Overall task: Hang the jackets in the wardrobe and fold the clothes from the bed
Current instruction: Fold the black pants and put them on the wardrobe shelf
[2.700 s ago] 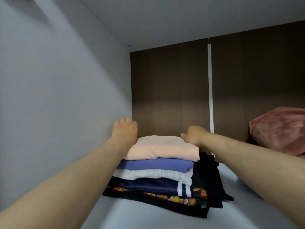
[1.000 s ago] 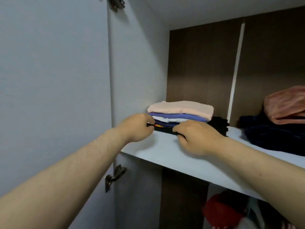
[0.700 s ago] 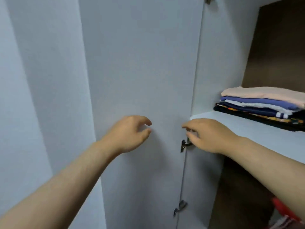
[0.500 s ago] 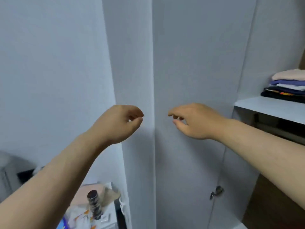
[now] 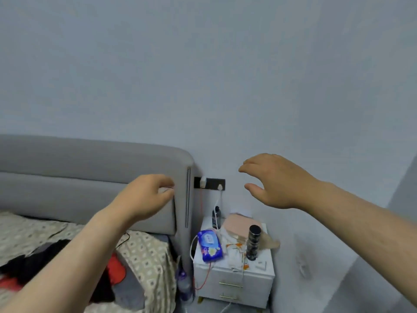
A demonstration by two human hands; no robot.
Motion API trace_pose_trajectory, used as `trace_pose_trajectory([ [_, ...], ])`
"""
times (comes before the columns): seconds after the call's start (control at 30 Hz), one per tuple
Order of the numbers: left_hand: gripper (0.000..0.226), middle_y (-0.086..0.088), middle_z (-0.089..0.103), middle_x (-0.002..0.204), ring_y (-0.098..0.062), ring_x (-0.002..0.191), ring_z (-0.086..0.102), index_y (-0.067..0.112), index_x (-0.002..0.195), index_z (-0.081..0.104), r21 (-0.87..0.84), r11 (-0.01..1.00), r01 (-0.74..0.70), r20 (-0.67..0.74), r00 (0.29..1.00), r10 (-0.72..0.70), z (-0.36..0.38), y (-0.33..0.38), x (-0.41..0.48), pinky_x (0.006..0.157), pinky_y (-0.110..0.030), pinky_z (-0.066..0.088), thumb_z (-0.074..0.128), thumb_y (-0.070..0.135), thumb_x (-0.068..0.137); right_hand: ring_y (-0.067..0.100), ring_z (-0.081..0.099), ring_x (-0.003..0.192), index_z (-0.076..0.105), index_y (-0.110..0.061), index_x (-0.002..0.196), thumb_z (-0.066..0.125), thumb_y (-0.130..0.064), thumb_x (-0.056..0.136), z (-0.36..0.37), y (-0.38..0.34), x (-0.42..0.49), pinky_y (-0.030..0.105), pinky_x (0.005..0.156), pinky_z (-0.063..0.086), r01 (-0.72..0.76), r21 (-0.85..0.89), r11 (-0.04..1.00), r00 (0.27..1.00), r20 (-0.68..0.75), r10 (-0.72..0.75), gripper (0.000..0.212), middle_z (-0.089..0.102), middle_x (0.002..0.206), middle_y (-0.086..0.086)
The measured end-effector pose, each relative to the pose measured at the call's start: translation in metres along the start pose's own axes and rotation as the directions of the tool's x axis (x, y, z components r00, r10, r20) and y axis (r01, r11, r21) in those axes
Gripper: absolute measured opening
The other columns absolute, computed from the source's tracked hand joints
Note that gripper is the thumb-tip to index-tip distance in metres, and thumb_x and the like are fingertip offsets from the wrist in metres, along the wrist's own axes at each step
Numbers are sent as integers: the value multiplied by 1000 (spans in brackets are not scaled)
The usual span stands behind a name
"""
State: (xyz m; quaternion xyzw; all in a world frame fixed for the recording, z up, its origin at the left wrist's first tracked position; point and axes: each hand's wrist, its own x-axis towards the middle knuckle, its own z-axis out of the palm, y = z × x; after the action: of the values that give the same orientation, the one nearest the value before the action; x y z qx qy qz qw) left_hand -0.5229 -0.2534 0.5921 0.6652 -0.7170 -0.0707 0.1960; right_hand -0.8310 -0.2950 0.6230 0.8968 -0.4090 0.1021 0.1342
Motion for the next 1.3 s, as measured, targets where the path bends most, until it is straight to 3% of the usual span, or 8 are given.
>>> trace_pose_trajectory([
  [0.13,33,6,62,133,-14,125,54,22,127,64,26,985,168,-43,985,-167,-10,-87,-22,98,-31,42,55,31,97,28,58,108,61,-17,123,49,-37,92,36,-55,71,44,91,47,120,43,992,991,55,-122,39,64,114,3],
  [0.37,33,3,64,130,-15,120,57,19,125,66,3,903,431,-22,902,-431,6,-180,-53,97,-30,44,57,29,94,23,51,122,50,-21,141,50,-37,96,109,-113,169,39,101,43,316,165,934,936,103,-335,47,56,134,1],
  [0.57,32,5,63,129,-12,120,56,20,125,66,-108,776,622,-15,779,-627,30,-221,-50,94,-24,42,57,26,95,23,49,125,46,-22,143,46,-38,99,171,-145,246,38,102,42,417,271,868,870,157,-467,47,54,134,2],
  [0.67,20,-3,69,119,-19,112,63,26,109,68,-213,677,704,1,694,-720,50,-243,-40,92,-34,49,58,22,93,25,49,124,47,-20,141,46,-37,100,201,-157,283,40,102,43,449,325,832,828,200,-524,45,54,133,4],
  [0.83,38,1,59,131,-10,116,52,15,133,59,-348,547,761,81,606,-791,98,-270,-36,94,-22,40,57,21,96,24,49,123,52,-17,134,45,-30,99,248,-173,311,38,99,43,420,431,799,817,204,-539,38,54,130,3],
  [0.97,40,0,59,130,-7,103,57,16,134,56,-400,440,804,145,530,-836,132,-307,-33,79,-17,44,57,22,94,23,47,126,50,-18,139,47,-30,99,295,-193,341,34,102,41,340,550,762,835,196,-514,42,53,133,1],
  [1.17,51,-3,51,140,-15,123,50,16,144,46,-473,274,837,234,420,-877,187,-392,-26,95,-27,41,56,22,94,26,49,124,51,-15,138,47,-24,98,384,-243,379,37,103,41,170,626,761,811,351,-469,42,55,131,6],
  [1.3,54,2,52,111,0,83,51,8,145,38,-503,95,859,375,315,-872,244,-454,-22,67,-14,43,58,20,96,29,51,122,55,-10,132,48,-19,96,456,-284,394,39,101,42,70,634,771,780,447,-438,38,55,129,11],
])
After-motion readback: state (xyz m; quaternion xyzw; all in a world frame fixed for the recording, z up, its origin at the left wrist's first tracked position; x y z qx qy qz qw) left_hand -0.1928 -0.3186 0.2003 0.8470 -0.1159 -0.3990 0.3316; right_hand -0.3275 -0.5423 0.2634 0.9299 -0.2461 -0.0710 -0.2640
